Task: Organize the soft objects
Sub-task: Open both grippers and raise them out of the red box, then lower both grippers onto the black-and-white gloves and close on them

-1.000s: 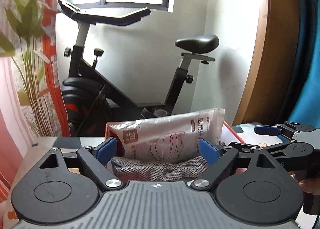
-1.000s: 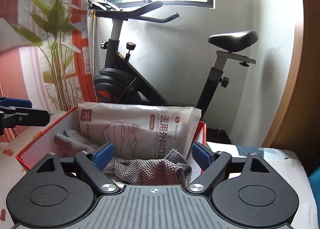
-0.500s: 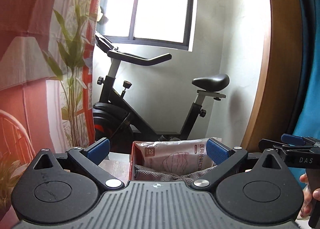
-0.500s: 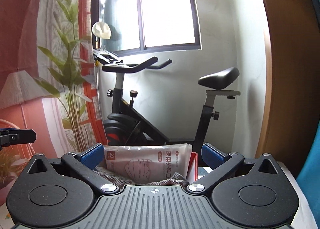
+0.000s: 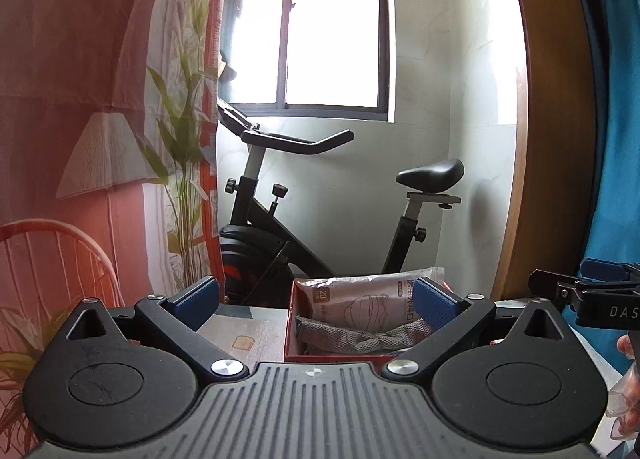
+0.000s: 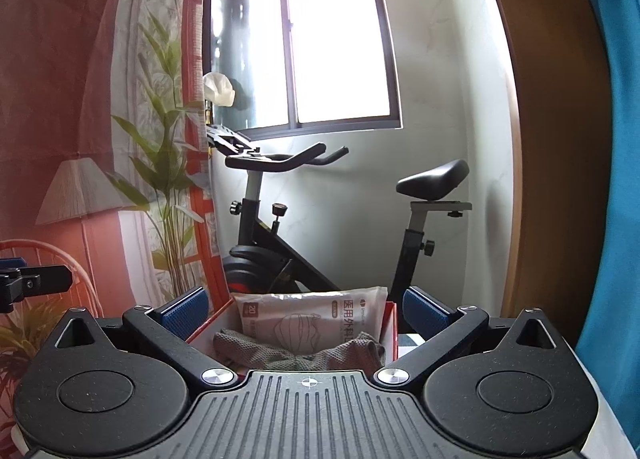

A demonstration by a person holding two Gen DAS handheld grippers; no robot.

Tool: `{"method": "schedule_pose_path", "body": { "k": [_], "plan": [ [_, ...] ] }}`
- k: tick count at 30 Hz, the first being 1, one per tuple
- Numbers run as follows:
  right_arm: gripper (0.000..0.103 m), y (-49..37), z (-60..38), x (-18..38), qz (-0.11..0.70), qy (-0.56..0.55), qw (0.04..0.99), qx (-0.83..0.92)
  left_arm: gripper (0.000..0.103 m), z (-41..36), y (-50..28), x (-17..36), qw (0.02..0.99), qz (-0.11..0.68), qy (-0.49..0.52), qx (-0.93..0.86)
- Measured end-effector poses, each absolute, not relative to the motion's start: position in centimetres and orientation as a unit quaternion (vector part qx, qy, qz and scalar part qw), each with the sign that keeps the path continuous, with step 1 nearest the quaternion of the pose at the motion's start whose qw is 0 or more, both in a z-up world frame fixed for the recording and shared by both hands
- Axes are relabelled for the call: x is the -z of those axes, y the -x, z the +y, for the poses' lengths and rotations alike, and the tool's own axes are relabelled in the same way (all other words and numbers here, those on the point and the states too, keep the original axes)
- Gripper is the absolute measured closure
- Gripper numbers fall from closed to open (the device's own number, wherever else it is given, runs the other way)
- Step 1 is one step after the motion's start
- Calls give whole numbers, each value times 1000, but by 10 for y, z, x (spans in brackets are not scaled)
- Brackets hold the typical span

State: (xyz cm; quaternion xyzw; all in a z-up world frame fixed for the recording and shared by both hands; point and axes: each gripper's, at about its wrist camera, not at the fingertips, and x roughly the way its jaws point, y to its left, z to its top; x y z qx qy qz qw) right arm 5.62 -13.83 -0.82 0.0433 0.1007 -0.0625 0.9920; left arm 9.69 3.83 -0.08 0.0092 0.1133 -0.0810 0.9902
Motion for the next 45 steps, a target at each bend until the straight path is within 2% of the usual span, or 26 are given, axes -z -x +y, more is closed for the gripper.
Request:
{"method": "schedule_pose_path", "body": {
  "k": [14,34,45],
  "plan": [
    [0,-39,-119,40,131,-40,989,59,0,47,-86,34,987,149,7,63],
    [1,-86,-137,128,228,-63,970,61,0,52,-142,108,957,282,23,59],
    [5,-113,-150,174,280,-78,955,62,2,53,-172,143,936,346,31,56]
  ]
}}
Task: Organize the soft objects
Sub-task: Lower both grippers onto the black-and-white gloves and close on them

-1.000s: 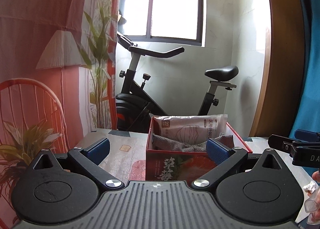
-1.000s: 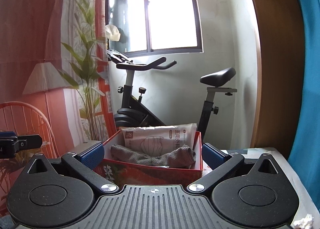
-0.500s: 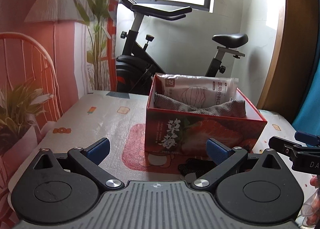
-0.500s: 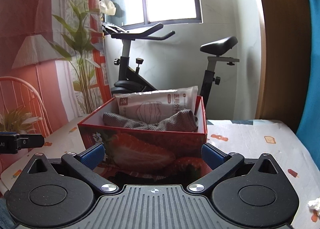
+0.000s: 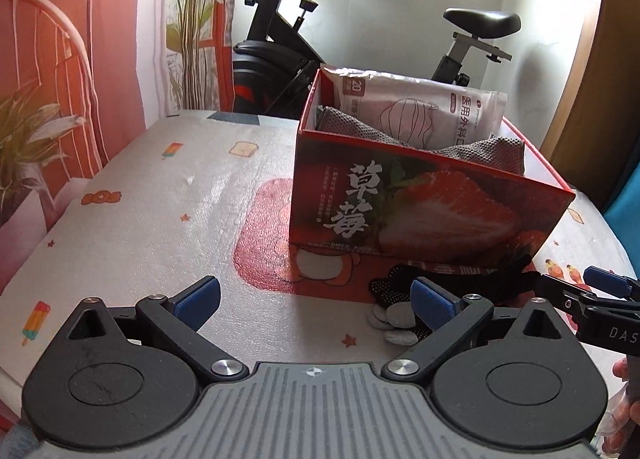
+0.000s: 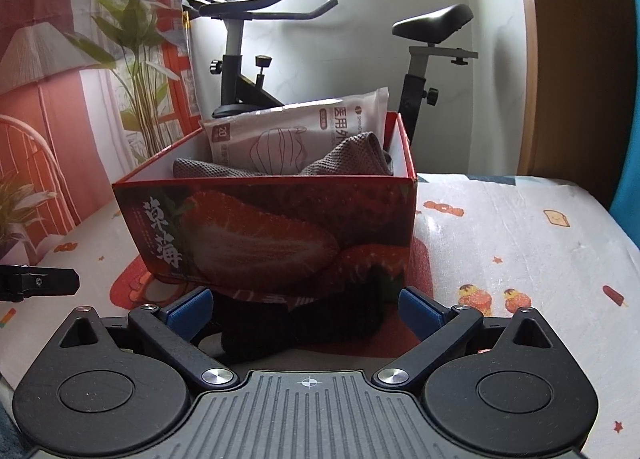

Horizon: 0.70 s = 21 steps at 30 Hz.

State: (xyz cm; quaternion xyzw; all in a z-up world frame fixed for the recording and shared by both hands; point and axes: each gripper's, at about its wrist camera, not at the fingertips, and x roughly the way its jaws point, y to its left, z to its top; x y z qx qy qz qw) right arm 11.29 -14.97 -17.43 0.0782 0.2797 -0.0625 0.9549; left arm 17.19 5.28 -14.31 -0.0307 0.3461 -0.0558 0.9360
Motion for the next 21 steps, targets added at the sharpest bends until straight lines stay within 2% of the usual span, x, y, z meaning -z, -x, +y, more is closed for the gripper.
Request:
{"method": "schedule_pose_path", "body": {
  "k": [6,8,12,15,16,21],
  "plan": [
    [10,-130,-162,196,302,-70,948,68,12,45,-190,166,920,383,38,73],
    [18,-137,-167,202,308,-69,946,70,15,39,-196,174,914,394,41,86],
    [26,-151,-181,212,314,-84,943,72,18,23,-210,190,903,410,47,120],
    [38,-160,-188,219,322,-92,940,71,18,14,-219,198,896,416,55,148],
    [48,-164,-190,223,333,-90,936,69,18,11,-221,201,894,418,54,152],
    [63,-170,-192,231,343,-99,933,46,18,1,-232,215,885,432,57,162]
  ]
}}
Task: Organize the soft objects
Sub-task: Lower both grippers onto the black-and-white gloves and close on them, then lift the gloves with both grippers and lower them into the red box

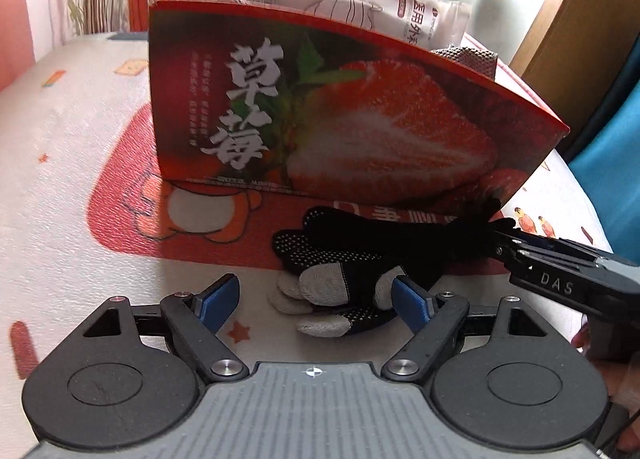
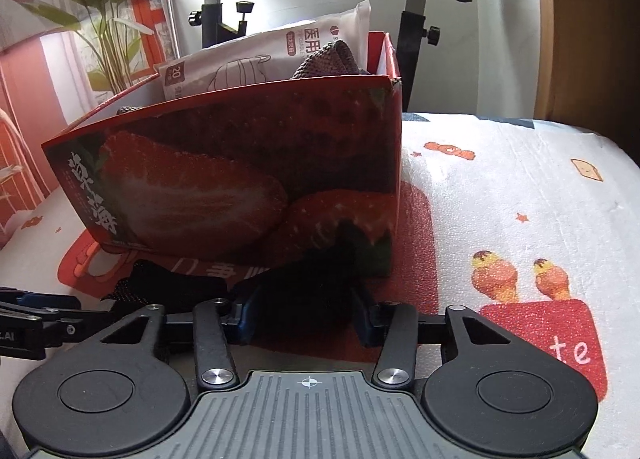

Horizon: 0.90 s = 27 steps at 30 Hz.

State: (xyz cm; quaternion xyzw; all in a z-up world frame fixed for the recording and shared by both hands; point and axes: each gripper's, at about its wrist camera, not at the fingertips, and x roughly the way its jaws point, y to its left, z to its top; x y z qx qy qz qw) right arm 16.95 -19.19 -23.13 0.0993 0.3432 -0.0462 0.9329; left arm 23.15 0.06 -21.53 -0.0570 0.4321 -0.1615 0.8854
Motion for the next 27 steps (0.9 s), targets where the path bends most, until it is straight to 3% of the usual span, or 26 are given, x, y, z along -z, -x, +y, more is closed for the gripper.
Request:
{"method": "schedule_pose_path", "body": {
  "k": [8,10,11,12,14,17,27],
  "plan": [
    [73,-167,-190,233,343,-102,933,37,18,-6,-243,221,884,426,76,179],
    [74,-167,-189,232,345,-105,932,34,22,-8,-243,222,883,426,71,184],
    [75,-167,-189,232,346,-109,931,31,33,-10,-244,221,883,426,66,184],
    [76,-166,-188,231,347,-112,931,30,53,-9,-243,220,884,425,66,186],
    [79,-164,-187,230,348,-116,930,25,82,-6,-243,220,879,428,75,195],
    [88,-162,-181,227,345,-117,931,18,85,0,-241,220,878,427,88,198],
    [90,-145,-156,184,296,-91,951,-16,86,25,-214,178,908,358,99,195]
  ]
}}
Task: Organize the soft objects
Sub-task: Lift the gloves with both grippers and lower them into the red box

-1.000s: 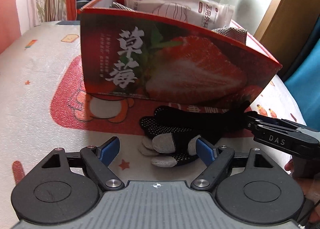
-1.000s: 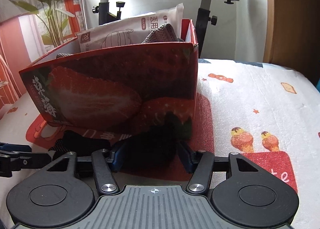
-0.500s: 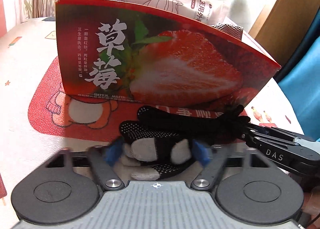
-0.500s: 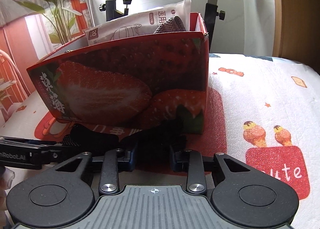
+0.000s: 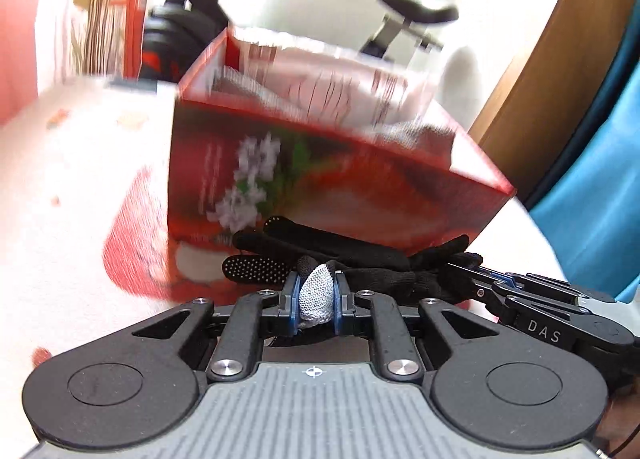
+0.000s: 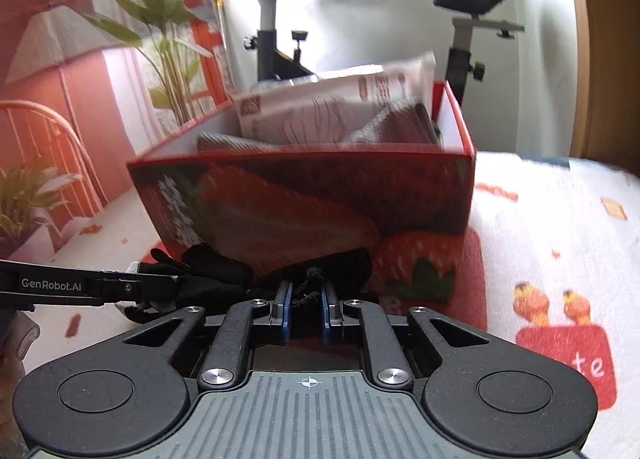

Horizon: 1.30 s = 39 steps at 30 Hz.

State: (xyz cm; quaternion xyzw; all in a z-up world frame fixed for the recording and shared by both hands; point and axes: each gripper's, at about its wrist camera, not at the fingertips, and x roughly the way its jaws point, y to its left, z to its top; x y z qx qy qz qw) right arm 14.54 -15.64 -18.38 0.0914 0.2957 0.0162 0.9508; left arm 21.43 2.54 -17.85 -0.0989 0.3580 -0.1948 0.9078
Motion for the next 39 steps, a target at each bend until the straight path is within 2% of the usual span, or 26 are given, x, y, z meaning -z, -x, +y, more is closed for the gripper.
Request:
{"method": "schedule_pose_path", "body": {
  "k": [7,14,19,25,31,35,39],
  "plan": [
    [90,-139,-142,130,226,-60,971,-40,86,41,-196,127,934,279,90,204],
    [90,-169,-136,91,187,-12,981,-44,86,34,-225,91,951,225,54,205],
    [90,-215,-150,93,205,-9,978,-28,86,25,-265,89,945,249,34,207],
    [90,-259,-163,120,251,-12,968,9,85,6,-316,110,933,298,4,202],
    [90,-273,-171,144,297,-10,954,46,79,-3,-330,124,927,314,-34,203],
    [87,-270,-184,149,305,-34,949,67,45,4,-326,117,932,317,-35,174],
    [80,-262,-185,145,306,-32,948,77,34,15,-315,99,940,305,-25,150]
  ]
}}
